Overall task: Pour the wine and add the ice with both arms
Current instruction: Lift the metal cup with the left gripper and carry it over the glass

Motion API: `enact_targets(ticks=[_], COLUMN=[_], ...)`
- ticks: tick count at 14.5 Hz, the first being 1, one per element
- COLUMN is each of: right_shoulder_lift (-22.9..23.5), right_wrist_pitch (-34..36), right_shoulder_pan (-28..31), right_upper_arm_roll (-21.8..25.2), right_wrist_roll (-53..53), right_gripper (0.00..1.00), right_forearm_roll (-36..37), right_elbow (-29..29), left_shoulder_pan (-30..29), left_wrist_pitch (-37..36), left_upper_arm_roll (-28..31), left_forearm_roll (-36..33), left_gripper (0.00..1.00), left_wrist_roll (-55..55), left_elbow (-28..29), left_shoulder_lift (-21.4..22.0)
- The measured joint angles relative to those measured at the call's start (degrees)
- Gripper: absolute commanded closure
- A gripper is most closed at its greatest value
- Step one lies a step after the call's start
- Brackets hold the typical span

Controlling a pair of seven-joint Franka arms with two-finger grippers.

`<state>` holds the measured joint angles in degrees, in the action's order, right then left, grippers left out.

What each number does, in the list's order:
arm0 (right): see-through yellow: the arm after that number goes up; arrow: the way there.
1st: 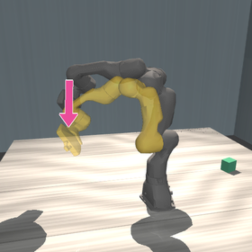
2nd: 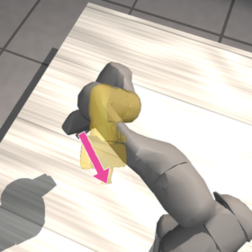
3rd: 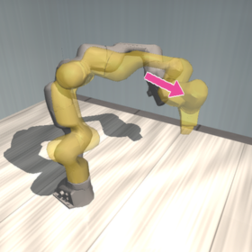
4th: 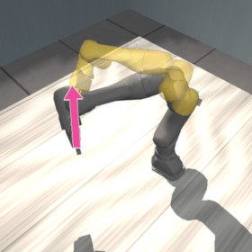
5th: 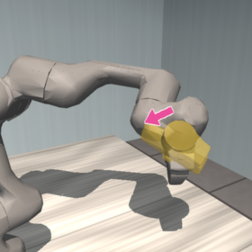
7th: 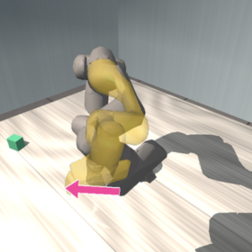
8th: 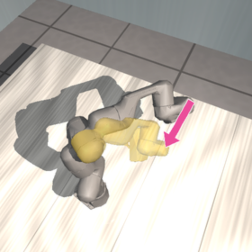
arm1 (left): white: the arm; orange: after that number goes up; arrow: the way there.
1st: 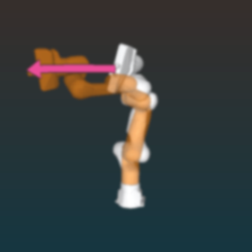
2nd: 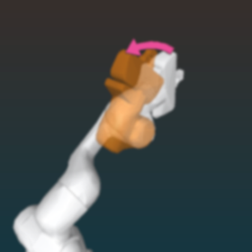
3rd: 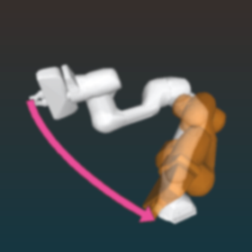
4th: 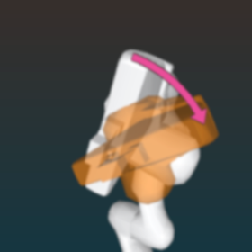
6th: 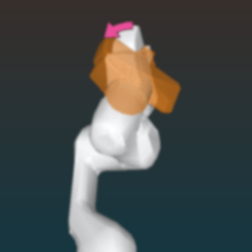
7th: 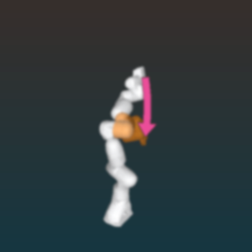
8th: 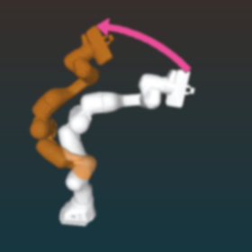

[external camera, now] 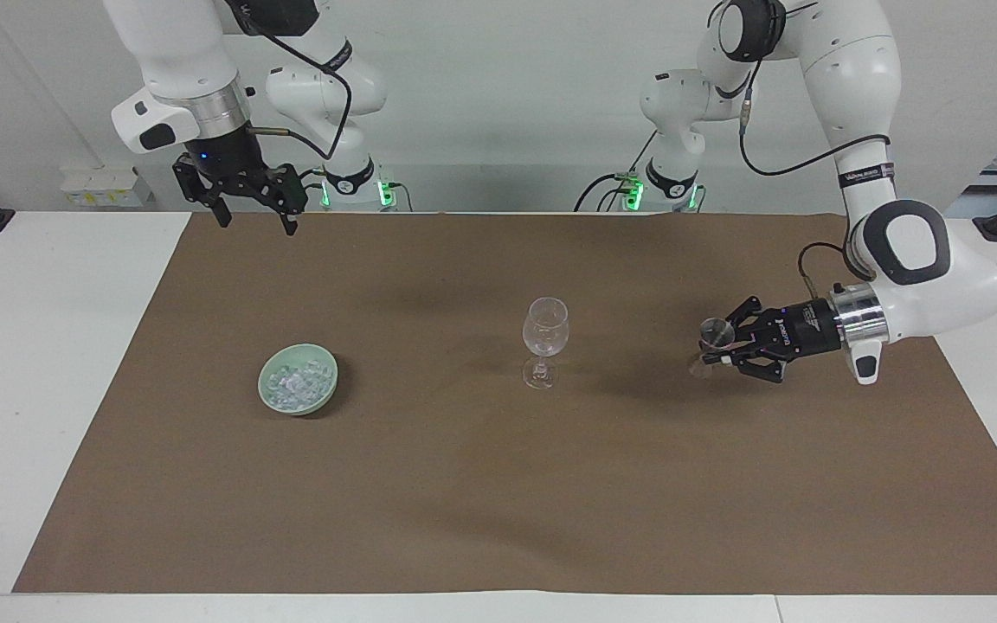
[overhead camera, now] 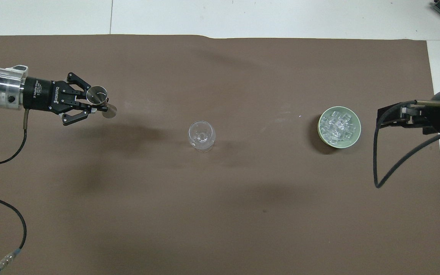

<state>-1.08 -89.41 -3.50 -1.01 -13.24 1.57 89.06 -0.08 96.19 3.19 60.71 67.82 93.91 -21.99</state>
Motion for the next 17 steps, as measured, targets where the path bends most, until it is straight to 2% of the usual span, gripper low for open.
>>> enact_targets(ticks=[6, 17], right_shoulder_lift=[0.0, 0.0], right_wrist_pitch=[0.0, 0.0], right_shoulder_pan=[0.0, 0.0], right_upper_arm_roll=[0.0, 0.0], right_wrist_roll=[0.0, 0.0], right_gripper=[0.00, 0.00], right_forearm_roll=[0.0, 0.0], right_elbow=[0.0, 0.0], left_shoulder_pan=[2.6, 3.0], left_wrist_pitch=[3.6, 7.7], left_upper_arm_roll=[-3.2, -8.9], left_forearm_roll=[-0.1, -7.0], left_gripper=[1.00, 1.00], left_wrist_roll=[3.4, 9.1], left_elbow=[0.0, 0.5], left_shoulder_lift=[0.8, 4.0])
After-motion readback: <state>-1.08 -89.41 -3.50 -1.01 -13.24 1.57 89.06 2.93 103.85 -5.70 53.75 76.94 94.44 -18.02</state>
